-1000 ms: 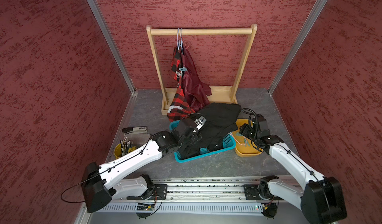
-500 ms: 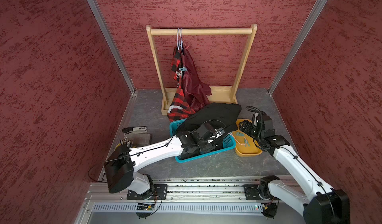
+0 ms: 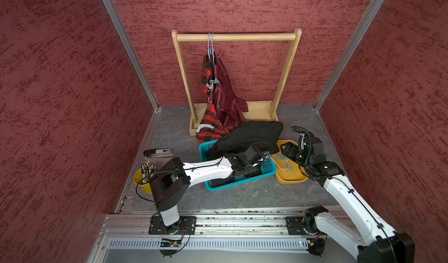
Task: Remove the clothespins securing long-sleeve shirts to the hanger
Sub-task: Remove the long-sleeve shirt from the hanger.
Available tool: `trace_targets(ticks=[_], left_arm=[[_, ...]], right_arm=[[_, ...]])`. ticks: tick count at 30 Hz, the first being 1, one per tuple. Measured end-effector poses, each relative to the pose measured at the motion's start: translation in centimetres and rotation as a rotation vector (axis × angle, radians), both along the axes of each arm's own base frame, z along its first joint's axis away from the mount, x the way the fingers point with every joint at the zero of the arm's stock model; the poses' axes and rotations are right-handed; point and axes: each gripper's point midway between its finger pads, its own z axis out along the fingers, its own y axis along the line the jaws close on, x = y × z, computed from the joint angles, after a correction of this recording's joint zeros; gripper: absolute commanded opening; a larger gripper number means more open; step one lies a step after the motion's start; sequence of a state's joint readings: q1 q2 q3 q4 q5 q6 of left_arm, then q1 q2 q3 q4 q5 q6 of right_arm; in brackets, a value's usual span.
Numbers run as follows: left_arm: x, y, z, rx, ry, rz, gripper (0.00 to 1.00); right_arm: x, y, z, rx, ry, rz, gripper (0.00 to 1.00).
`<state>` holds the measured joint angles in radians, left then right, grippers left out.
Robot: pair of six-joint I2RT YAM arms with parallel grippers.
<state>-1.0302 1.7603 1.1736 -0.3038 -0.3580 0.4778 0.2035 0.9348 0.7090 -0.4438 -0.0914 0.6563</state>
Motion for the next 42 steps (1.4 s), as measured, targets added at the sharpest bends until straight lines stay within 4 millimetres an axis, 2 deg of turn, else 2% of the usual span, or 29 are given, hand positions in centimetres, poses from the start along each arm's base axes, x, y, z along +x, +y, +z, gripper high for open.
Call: trace_targets(ticks=[3, 7, 12, 17, 21, 23, 26, 30, 34, 36, 39, 42], left_arm=[[0.6, 0.2, -0.3, 0.027, -0.029, 0.011, 0.21], [1.1, 0.2, 0.6, 0.024, -0.053, 0.016, 0.01], [0.4, 0.8, 3.4, -0.030, -0.034, 0.030, 0.00], [-0.8, 2.1, 7.7, -0.157, 0.038, 0.045, 0.00], [-0.4, 4.3, 10.7, -0.296, 0.142, 0.106, 0.00], [0.1, 5.6, 11.7, -0.367, 0.199, 0.150, 0.00], [0.8, 7.5, 12.7, -0.480, 0.299, 0.215, 0.00], [0.9, 8.9, 13.9, -0.609, 0.418, 0.257, 0.00], [0.0, 8.6, 14.3, -0.677, 0.519, 0.243, 0.00], [-0.5, 8.3, 14.3, -0.697, 0.564, 0.235, 0.00], [-1.0, 8.0, 14.1, -0.714, 0.609, 0.232, 0.00], [-1.4, 7.8, 14.0, -0.728, 0.642, 0.229, 0.00]], right_arm=[[0.0, 0.0, 0.6, 0.004, -0.011, 0.001, 0.79], [0.2, 0.0, 1.7, 0.006, -0.030, 0.001, 0.80], [0.4, 0.3, 3.4, 0.005, -0.060, 0.022, 0.83], [1.2, 0.7, 7.6, -0.003, -0.144, 0.058, 0.86], [1.7, 1.3, 12.2, 0.001, -0.253, 0.100, 0.88], [1.7, 1.7, 13.8, 0.006, -0.301, 0.125, 0.86], [1.4, 2.6, 14.8, 0.025, -0.345, 0.182, 0.79], [0.9, 4.5, 15.1, 0.067, -0.398, 0.270, 0.66], [0.2, 7.9, 15.2, 0.100, -0.429, 0.380, 0.65], [0.0, 10.4, 15.6, 0.113, -0.456, 0.452, 0.65], [0.3, 13.9, 15.8, 0.120, -0.470, 0.535, 0.64], [0.8, 16.5, 15.5, 0.119, -0.477, 0.588, 0.62]])
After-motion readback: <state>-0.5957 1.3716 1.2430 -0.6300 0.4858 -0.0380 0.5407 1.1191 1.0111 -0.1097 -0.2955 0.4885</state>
